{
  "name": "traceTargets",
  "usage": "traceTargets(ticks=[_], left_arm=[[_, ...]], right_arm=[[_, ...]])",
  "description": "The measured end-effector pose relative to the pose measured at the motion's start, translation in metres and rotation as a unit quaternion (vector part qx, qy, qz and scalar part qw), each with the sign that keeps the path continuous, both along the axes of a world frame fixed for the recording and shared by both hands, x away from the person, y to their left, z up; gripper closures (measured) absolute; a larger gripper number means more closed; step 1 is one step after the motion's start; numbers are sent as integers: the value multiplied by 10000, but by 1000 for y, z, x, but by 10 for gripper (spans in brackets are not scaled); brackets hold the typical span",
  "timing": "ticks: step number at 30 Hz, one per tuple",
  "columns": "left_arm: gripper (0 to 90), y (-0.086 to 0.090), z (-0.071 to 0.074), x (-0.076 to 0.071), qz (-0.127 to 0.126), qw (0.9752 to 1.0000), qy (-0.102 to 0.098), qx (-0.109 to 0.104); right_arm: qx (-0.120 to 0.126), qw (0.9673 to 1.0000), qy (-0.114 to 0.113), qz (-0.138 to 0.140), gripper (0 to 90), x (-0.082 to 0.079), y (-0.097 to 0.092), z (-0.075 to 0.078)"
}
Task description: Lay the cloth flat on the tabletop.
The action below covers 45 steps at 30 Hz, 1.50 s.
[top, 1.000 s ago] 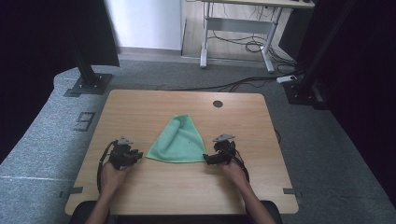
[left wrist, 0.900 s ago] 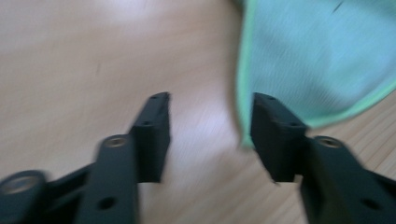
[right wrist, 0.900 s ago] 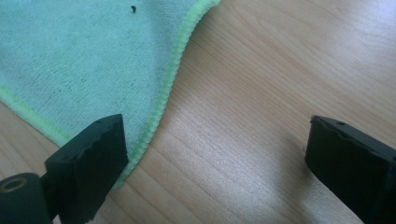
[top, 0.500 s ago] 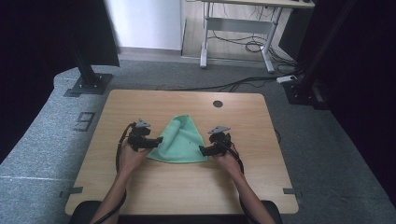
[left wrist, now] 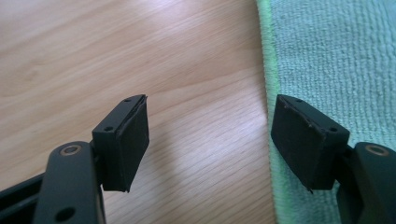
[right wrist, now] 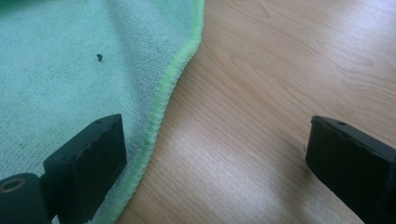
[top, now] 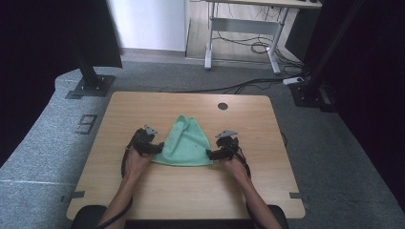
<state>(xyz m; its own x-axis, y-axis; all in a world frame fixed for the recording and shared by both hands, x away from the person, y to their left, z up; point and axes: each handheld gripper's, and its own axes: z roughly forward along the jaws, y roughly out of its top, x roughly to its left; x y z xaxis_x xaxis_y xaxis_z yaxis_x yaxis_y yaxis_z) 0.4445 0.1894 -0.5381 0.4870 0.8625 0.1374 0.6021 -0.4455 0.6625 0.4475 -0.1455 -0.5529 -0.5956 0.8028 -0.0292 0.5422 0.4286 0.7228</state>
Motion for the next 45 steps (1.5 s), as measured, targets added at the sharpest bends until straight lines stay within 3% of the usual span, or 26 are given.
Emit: traceTargets(ticks=[2, 11, 16, 18, 19, 20, 22, 27, 30, 32, 34, 38, 45], left_arm=[[278, 2, 1, -2, 33, 9999, -9, 108], [278, 16, 0, -15, 162, 9998, 81, -114], [279, 16, 2, -20, 118, 9998, 168, 10], [270, 14, 6, -21, 50, 9999, 123, -80], [270, 13, 9, -21, 16, 9997, 103, -223], [257, 11, 12, -20, -37, 9989, 97, -451], [245, 5, 14, -17, -124, 9981, 122, -596], [210, -7, 7, -3, -193, 9985, 230, -459], [209, -7, 2, -2, -183, 9986, 308, -387], [204, -7, -2, -5, -217, 9988, 293, -336], [204, -5, -3, -7, -195, 9981, 355, -472], [192, -4, -4, -17, -303, 9972, 410, -554], [187, -6, -6, -41, -464, 9963, 399, -606]], right_arm=[[-11, 10000, -21, -14, 51, -3, -3, 0], [-45, 10000, 68, -38, 53, -18, -21, 1], [-120, 9998, 146, 7, 68, -29, -28, 3], [-165, 9997, 152, 29, 75, -30, -30, 4], [-197, 9997, 138, 49, 76, -30, -30, 6], [-113, 9999, 124, 15, 76, -27, -32, 8], [-36, 9999, 139, 0, 76, -25, -32, 9], [22, 9998, 89, -199, 75, -6, -27, 8], [-74, 9997, 68, -214, 74, -2, -25, 5], [-117, 9997, 29, -210, 59, -2, -24, 2], [-42, 9997, 55, -234, 60, -4, -26, 1], [-19, 9998, 106, -191, 54, -11, -32, 1], [69, 9997, 150, -170, 54, -26, -40, 0]])
